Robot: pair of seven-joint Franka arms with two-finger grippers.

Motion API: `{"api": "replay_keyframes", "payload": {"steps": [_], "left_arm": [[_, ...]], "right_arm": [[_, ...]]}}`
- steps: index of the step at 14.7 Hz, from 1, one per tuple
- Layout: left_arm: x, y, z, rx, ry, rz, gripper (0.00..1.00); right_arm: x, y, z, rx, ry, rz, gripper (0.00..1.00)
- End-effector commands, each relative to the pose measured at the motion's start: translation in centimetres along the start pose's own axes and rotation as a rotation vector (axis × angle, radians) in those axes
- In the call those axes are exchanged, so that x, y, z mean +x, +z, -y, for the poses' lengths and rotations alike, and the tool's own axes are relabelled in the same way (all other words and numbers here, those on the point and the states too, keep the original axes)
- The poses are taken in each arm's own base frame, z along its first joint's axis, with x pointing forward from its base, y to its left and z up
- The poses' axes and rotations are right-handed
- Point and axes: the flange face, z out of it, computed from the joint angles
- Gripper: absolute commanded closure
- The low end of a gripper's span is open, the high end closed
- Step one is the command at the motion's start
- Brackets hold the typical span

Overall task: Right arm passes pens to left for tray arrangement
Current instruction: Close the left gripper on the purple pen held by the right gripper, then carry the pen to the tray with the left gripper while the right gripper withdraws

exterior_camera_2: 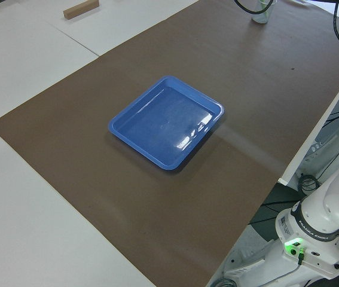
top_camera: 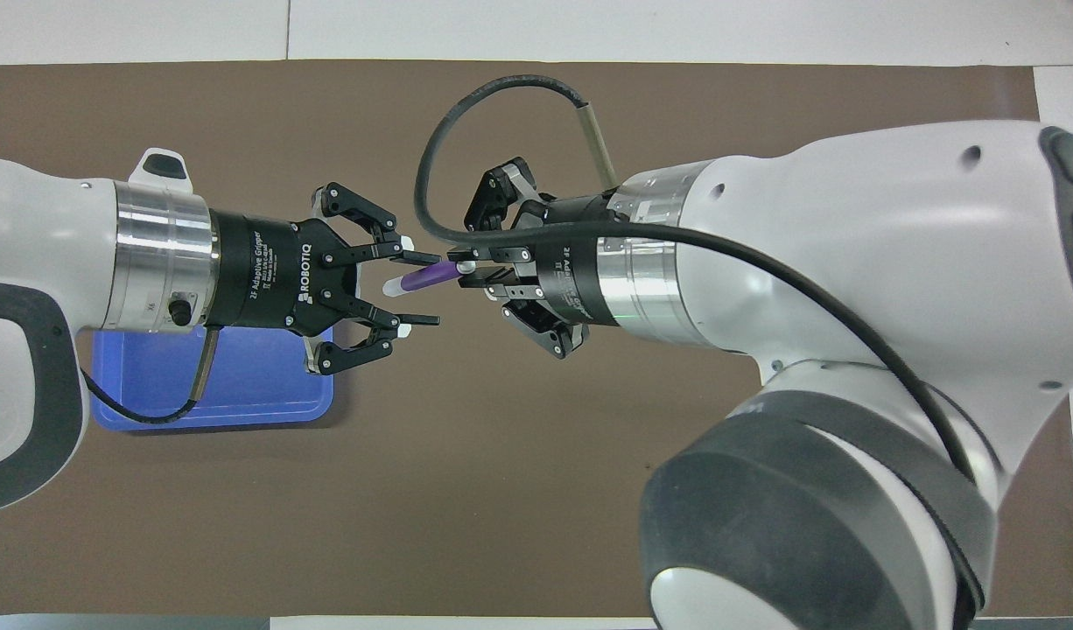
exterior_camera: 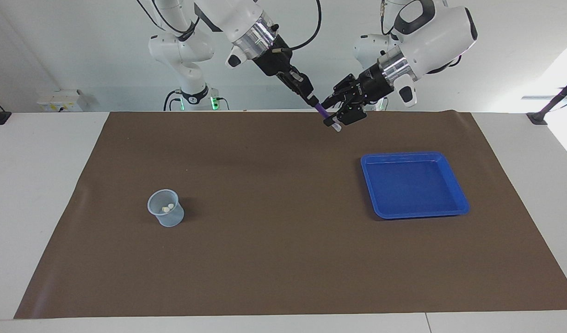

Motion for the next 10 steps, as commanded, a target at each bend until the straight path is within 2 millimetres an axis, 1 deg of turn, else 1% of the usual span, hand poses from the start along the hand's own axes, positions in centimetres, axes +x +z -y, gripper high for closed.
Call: {"api": "replay_keyframes", "payload": {"steps": [1, 2, 3, 9, 10], "left_arm": [[0.06, -0.27, 1.15, 0.009, 0.003, 0.014, 0.73], [0.06, -0.27, 1.15, 0.009, 0.005, 0.014, 0.85], [0.06, -0.28, 1.14, 0.008, 0.005, 0.014, 1.00], [0.28, -0.59, 0.86, -0.008, -0.001, 0.014, 1.00], [0.28, -0.60, 0.86, -0.008, -0.003, 0.014, 1.00]], "right_arm": [[-0.09, 0.00, 0.46, 0.010, 0.005, 0.017, 1.00], [-0.12, -0.08, 0.51, 0.012, 0.005, 0.017, 1.00], [-0.18, -0.13, 0.48, 0.012, 0.004, 0.017, 1.00], [-0.03, -0.06, 0.46, 0.007, 0.003, 0.016, 1.00], [-0.02, -0.02, 0.41, 0.002, 0.002, 0.014, 0.78]]}}
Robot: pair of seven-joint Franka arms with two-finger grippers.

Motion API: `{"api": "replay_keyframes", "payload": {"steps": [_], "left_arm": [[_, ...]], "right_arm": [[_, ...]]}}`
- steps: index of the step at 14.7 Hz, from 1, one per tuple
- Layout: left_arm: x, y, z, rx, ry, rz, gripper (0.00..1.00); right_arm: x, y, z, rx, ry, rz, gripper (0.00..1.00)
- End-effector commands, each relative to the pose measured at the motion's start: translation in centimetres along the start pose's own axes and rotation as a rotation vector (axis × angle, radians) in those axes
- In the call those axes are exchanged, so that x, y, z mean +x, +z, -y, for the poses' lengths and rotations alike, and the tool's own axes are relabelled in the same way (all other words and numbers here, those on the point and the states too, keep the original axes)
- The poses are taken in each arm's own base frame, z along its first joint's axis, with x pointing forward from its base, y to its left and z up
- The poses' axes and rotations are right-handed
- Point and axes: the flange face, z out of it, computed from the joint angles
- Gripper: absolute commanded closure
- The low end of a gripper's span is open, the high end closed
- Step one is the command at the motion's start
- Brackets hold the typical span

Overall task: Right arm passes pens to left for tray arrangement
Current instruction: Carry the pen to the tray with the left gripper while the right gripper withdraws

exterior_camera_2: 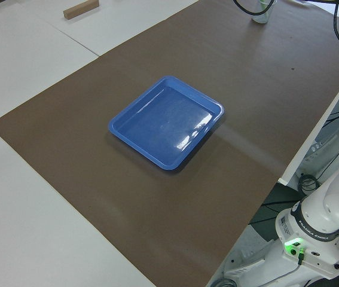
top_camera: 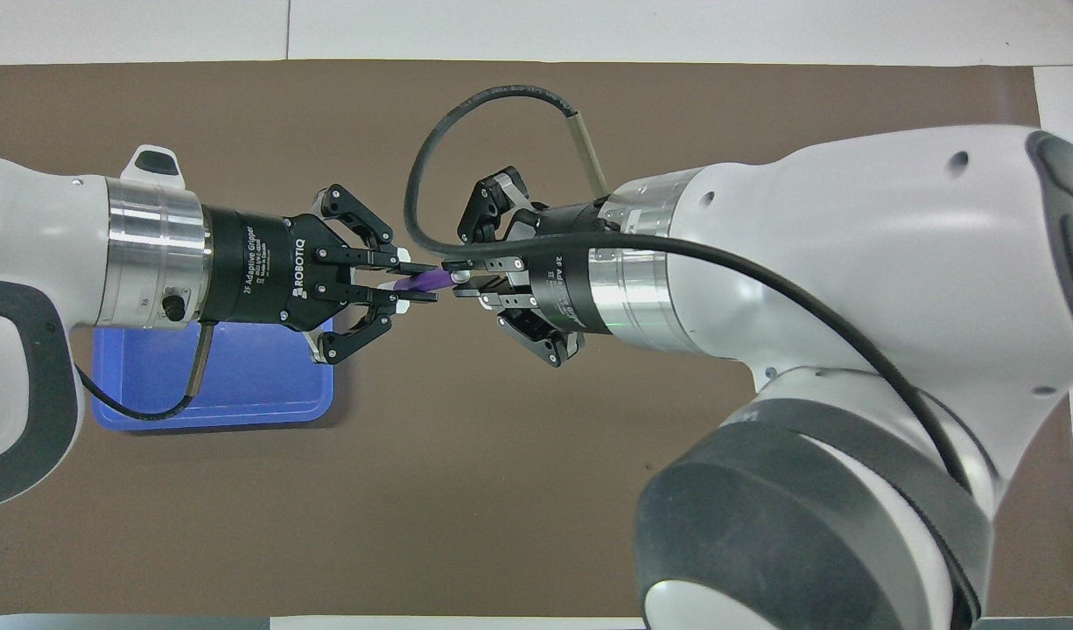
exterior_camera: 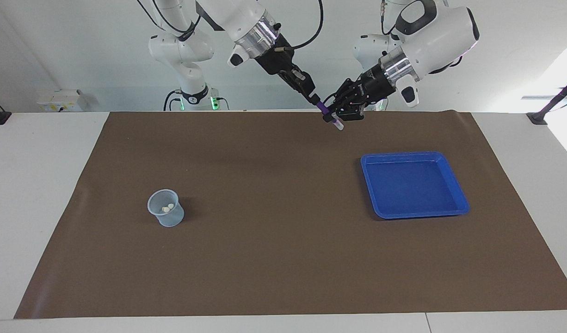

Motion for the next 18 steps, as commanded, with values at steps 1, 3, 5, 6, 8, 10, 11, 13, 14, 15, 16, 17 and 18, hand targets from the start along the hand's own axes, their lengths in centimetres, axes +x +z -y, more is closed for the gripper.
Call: {"api": "replay_keyframes", "payload": {"steps": [1, 3, 5, 6, 8, 10, 11, 13, 14, 15, 16, 17, 18], "left_arm": [[0.0, -0.3, 1.1, 0.006, 0.003, 0.012, 1.00], [0.1, -0.4, 1.1, 0.005, 0.001, 0.012, 1.00], [0.3, -0.7, 0.9, -0.003, 0.003, 0.012, 1.00], [0.5, -0.9, 0.8, -0.008, 0.011, 0.011, 1.00], [1.7, -1.9, 0.3, -0.018, 0.080, 0.001, 1.00], [3.7, -3.0, 0.1, -0.008, 0.217, -0.030, 1.00], [4.9, -3.6, 0.2, 0.024, 0.304, -0.070, 1.00], [7.8, -5.1, 0.3, 0.093, 0.494, -0.139, 1.00], [9.5, -5.9, 0.1, 0.126, 0.578, -0.158, 1.00], [11.3, -6.7, 0.0, 0.158, 0.670, -0.198, 1.00], [12.7, -6.9, -0.2, 0.204, 0.767, -0.239, 1.00], [14.1, -6.9, -0.5, 0.254, 0.859, -0.276, 1.00], [15.7, -7.2, -0.9, 0.296, 0.934, -0.308, 1.00]], "right_arm": [[0.6, -0.4, 0.7, 0.019, 0.003, 0.003, 0.47], [1.3, -0.5, 0.7, 0.011, -0.024, -0.043, 0.06], [2.2, -0.5, 0.5, -0.011, -0.056, -0.088, 0.00], [3.1, -0.9, 0.3, -0.037, -0.073, -0.107, 0.00], [5.0, -1.6, -0.4, -0.114, -0.124, -0.188, 0.00], [6.6, -2.0, -1.1, -0.193, -0.173, -0.277, 0.00], [7.4, -2.3, -1.3, -0.212, -0.176, -0.285, 0.00], [9.8, -3.6, -2.3, -0.274, -0.194, -0.298, 0.00], [11.4, -4.4, -2.9, -0.317, -0.219, -0.300, 0.00], [12.9, -4.9, -3.6, -0.374, -0.248, -0.311, 0.00], [14.2, -5.1, -4.2, -0.438, -0.279, -0.348, 0.00], [15.2, -4.8, -5.1, -0.504, -0.305, -0.388, 0.00], [16.1, -4.4, -5.7, -0.546, -0.333, -0.413, 0.00]]}}
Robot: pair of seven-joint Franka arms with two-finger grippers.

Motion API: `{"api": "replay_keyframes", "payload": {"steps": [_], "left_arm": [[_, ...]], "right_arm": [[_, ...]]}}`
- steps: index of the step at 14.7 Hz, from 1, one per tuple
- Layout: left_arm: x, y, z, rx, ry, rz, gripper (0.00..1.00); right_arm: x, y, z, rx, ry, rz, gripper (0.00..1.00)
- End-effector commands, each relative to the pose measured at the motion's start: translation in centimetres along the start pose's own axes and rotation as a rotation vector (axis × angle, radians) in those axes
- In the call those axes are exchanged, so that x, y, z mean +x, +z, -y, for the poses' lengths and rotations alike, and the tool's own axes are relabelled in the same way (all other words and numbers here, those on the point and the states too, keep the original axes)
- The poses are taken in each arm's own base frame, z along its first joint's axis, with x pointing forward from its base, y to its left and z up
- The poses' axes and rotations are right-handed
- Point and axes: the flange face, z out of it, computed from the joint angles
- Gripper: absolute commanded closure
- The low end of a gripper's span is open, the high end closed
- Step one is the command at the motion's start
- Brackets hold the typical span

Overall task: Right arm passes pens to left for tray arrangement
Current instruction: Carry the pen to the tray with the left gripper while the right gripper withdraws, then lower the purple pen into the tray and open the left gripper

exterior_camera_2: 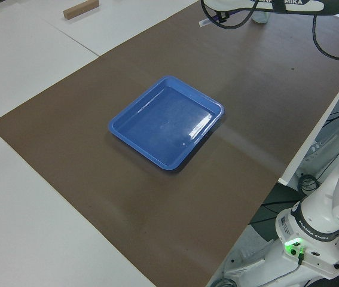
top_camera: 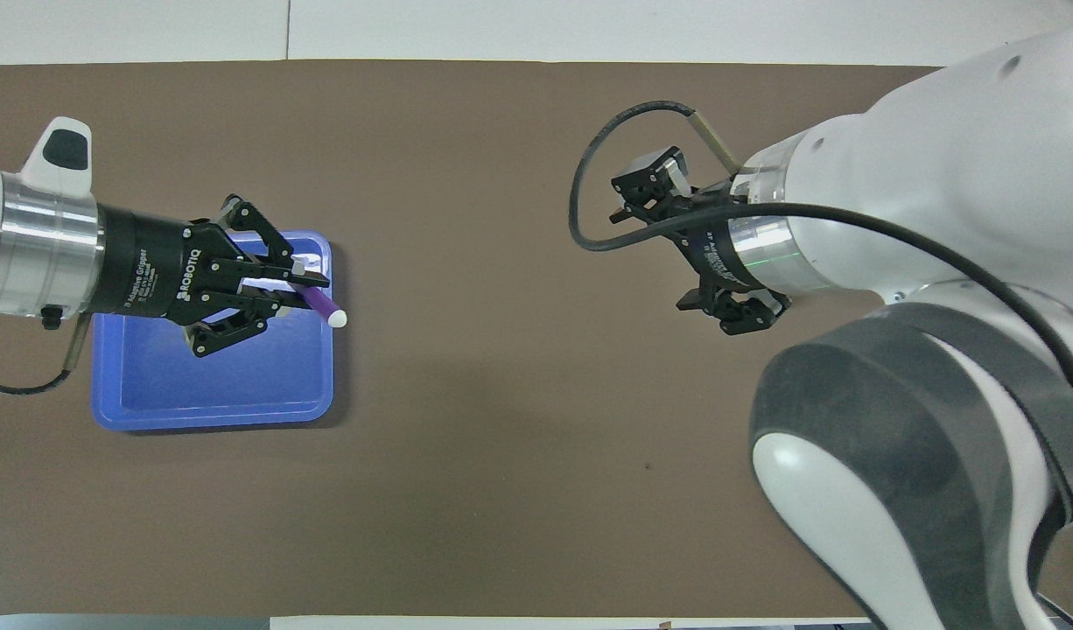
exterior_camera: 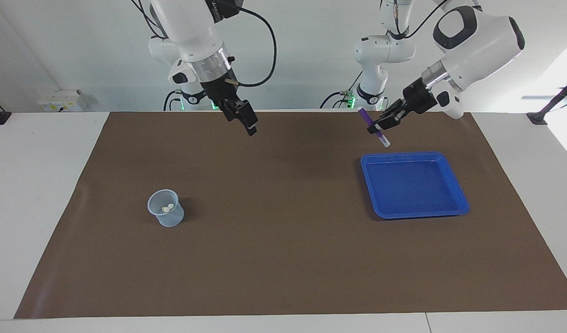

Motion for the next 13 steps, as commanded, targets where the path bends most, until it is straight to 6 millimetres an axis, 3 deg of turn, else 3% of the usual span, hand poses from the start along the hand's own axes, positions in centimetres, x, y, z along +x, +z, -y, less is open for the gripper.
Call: {"api": "replay_keyframes", "payload": {"steps": [1, 4, 8, 13], "left_arm": [[3.1, 1.7, 1.9, 0.146, 0.248, -0.039, 1.00], [7.4, 4.3, 3.0, 0.304, 0.457, -0.093, 1.00], [11.7, 9.4, 4.0, 0.436, 0.586, -0.124, 1.00], [11.0, 16.4, 6.8, 0.469, 0.628, -0.114, 1.00]], "right_arm": [[1.1, 2.1, -1.6, -0.118, -0.086, -0.074, 0.00], [4.4, 4.4, -2.2, -0.203, -0.186, -0.116, 0.00], [8.3, 7.8, -3.0, -0.275, -0.253, -0.158, 0.00], [12.9, 13.2, -4.0, -0.384, -0.262, -0.217, 0.00]]}}
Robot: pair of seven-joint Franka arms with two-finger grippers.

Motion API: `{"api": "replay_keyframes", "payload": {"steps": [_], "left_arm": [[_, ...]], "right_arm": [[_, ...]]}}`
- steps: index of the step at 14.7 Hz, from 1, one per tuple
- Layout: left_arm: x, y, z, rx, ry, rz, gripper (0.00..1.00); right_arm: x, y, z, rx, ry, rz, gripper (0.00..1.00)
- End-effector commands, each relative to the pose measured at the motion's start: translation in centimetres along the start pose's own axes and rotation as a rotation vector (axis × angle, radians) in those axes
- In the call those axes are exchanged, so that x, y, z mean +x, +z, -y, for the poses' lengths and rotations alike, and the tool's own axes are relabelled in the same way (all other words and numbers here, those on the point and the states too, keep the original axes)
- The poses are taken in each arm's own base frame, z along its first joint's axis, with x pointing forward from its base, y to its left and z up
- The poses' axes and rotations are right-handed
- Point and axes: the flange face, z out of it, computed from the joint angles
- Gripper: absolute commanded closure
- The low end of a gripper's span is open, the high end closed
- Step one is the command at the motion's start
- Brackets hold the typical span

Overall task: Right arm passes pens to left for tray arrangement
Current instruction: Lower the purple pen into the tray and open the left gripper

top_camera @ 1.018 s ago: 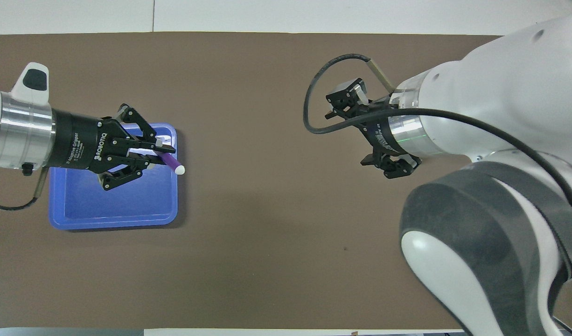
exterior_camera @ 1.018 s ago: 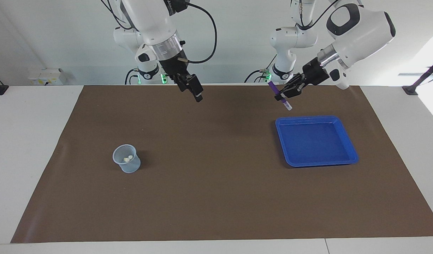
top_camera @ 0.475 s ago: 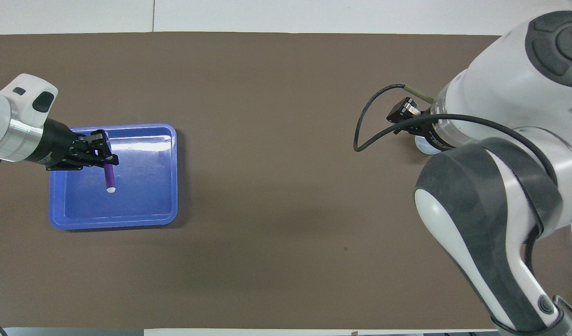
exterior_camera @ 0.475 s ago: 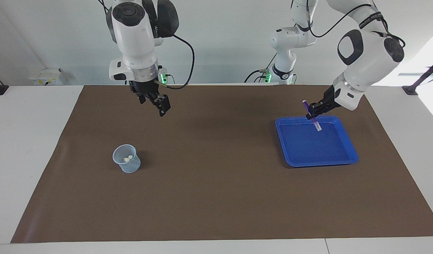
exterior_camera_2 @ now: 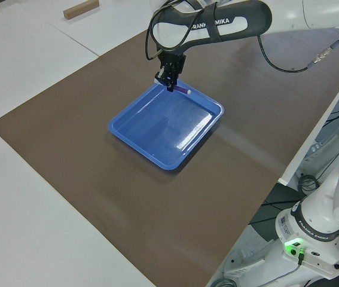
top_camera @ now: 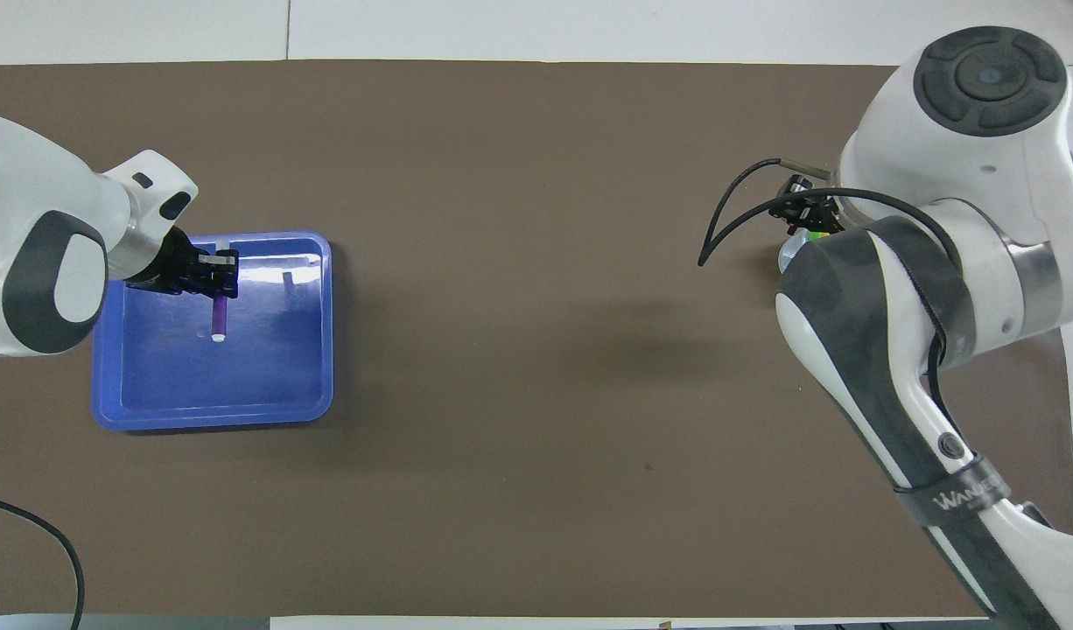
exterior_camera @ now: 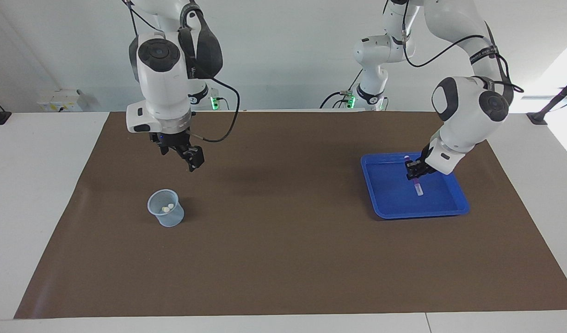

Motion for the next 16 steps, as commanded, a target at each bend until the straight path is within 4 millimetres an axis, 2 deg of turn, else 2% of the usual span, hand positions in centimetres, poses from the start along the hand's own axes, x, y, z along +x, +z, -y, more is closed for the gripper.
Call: {"api": "replay_keyframes", "payload": {"steps": [1, 4, 6, 9, 13, 14, 15, 16], "left_arm": [[-1.8, 2.6, -1.1, 0.029, 0.046, -0.026, 1.00], [-1.8, 3.9, -1.0, 0.026, 0.036, -0.038, 1.00], [-1.9, 4.6, -0.8, 0.025, 0.032, -0.051, 1.00], [-2.6, 6.0, -0.6, 0.023, 0.019, -0.068, 1.00], [-2.7, 6.3, -0.3, 0.022, 0.015, -0.065, 1.00], [-2.6, 6.2, -0.1, 0.022, 0.013, -0.068, 0.71], [-2.6, 6.2, -0.1, 0.022, 0.013, -0.069, 0.01], [-2.5, 6.1, -0.1, 0.021, 0.013, -0.069, 0.00]], "right_arm": [[1.6, 3.1, 0.0, -0.059, -0.025, -0.020, 0.00], [2.3, 5.8, 1.4, -0.121, -0.052, -0.033, 0.10], [2.3, 7.4, 2.6, -0.130, -0.037, -0.017, 0.21], [2.4, 8.3, 3.3, -0.148, -0.058, -0.041, 0.29], [2.2, 8.4, 4.3, -0.113, -0.075, -0.072, 0.32], [2.2, 8.4, 4.6, -0.104, -0.079, -0.079, 0.34], [2.2, 8.5, 4.5, -0.104, -0.079, -0.081, 0.36], [2.3, 8.5, 4.6, -0.101, -0.082, -0.089, 0.38]]}}
